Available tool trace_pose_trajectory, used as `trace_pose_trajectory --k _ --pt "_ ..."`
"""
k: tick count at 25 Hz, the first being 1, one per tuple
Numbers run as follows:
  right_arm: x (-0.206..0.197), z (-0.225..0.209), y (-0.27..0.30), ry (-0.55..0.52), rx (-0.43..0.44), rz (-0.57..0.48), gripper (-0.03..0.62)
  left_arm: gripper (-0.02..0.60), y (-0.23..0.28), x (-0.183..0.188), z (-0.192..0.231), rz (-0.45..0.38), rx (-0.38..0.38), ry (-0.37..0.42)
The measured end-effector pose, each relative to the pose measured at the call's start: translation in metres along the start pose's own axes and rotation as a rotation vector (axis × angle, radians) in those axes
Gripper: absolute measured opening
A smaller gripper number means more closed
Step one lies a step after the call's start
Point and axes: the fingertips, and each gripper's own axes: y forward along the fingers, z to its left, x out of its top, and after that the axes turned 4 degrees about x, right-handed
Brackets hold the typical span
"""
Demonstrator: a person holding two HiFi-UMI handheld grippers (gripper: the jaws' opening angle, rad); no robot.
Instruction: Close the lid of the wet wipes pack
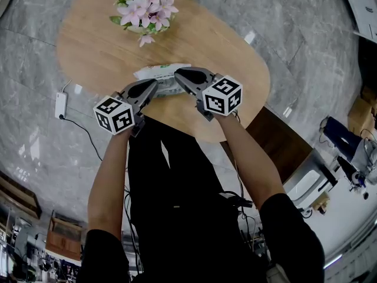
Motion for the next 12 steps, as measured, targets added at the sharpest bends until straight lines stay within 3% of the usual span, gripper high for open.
trace_pose_trajectory --k 8,12 --pt "-0.022 -0.003 0.007 0.052 -0.008 0.067 0.046 0.017 -0.003 0.005 -0.003 -0.042 -0.024 -0.011" --pt "-0.029 -0.001 0.008 0.057 -0.013 0.084 0.044 0.017 -0.001 0.002 0.001 -0.017 -0.018 -0.014"
